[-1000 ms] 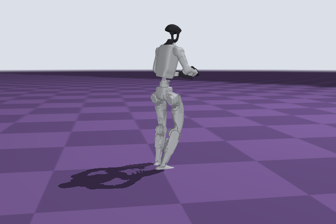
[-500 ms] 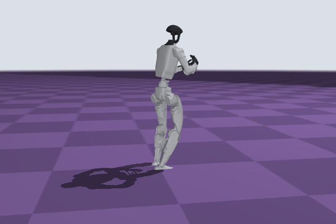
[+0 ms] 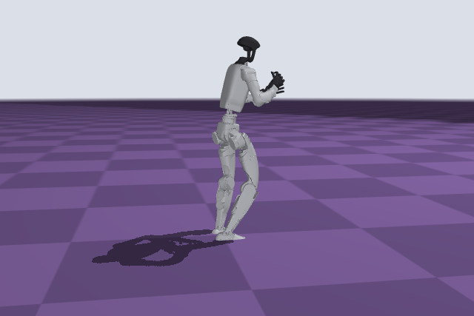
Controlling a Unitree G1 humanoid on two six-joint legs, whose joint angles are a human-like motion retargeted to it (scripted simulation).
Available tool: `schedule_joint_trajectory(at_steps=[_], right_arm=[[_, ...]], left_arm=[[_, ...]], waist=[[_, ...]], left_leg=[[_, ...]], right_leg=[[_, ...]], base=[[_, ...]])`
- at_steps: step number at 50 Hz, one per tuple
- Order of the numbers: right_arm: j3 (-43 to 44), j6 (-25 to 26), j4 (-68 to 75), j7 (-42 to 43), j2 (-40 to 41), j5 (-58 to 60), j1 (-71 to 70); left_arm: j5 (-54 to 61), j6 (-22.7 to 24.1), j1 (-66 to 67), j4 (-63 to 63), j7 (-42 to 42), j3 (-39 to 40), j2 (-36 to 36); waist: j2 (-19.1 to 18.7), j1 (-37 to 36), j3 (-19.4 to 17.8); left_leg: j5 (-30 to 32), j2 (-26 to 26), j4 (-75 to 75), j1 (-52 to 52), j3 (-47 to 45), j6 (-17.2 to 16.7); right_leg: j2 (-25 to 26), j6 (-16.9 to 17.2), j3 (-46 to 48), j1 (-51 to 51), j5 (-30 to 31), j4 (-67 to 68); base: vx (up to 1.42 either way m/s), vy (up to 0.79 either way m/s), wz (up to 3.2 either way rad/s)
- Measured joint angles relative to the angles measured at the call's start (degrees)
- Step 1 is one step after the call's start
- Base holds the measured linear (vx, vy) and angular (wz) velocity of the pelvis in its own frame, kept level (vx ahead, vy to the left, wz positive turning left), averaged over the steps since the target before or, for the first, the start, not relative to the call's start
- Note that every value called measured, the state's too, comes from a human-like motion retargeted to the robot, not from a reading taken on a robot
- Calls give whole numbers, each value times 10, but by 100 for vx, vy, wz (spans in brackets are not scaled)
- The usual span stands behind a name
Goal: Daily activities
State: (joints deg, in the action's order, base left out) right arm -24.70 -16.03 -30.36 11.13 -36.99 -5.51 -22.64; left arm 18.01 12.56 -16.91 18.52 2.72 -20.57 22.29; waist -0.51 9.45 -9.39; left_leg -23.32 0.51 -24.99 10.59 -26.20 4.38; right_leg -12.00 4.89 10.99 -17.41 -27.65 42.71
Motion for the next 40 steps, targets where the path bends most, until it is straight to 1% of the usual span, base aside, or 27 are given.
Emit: schedule_joint_trajectory(at_steps=[6,11,18,28,40], right_arm=[[7,2,3,-3,4,-14,-3],[8,3,6,-2,15,-38,-7],[4,-1,-15,4,46,-80,-9],[15,-11,-82,26,59,-135,6],[-10,-36,-152,61,68,-204,-33]], left_arm=[[-7,-1,1,9,1,3,3],[-4,1,1,15,3,9,7],[24,9,-16,45,9,19,9],[70,24,-56,94,29,0,5],[90,41,-138,176,78,-30,33]], waist=[[-2,-6,4],[-4,-8,6],[2,-8,7],[12,-11,5],[13,-37,14]], left_leg=[[2,-7,16,-6,-24,6],[1,-15,12,-5,-33,11],[-6,-28,-9,0,-37,17],[-12,-53,-43,7,-29,15],[19,-75,-52,-15,-10,4]], right_leg=[[-45,-26,44,-9,23,-1],[-54,-29,47,-15,36,-19],[-48,-20,34,-19,45,-36],[-28,-11,29,-13,30,-53],[2,0,34,26,20,-96]], base=[[1,7,-54],[0,3,-36],[0,-3,-28],[1,-10,-22],[4,-12,-24]])
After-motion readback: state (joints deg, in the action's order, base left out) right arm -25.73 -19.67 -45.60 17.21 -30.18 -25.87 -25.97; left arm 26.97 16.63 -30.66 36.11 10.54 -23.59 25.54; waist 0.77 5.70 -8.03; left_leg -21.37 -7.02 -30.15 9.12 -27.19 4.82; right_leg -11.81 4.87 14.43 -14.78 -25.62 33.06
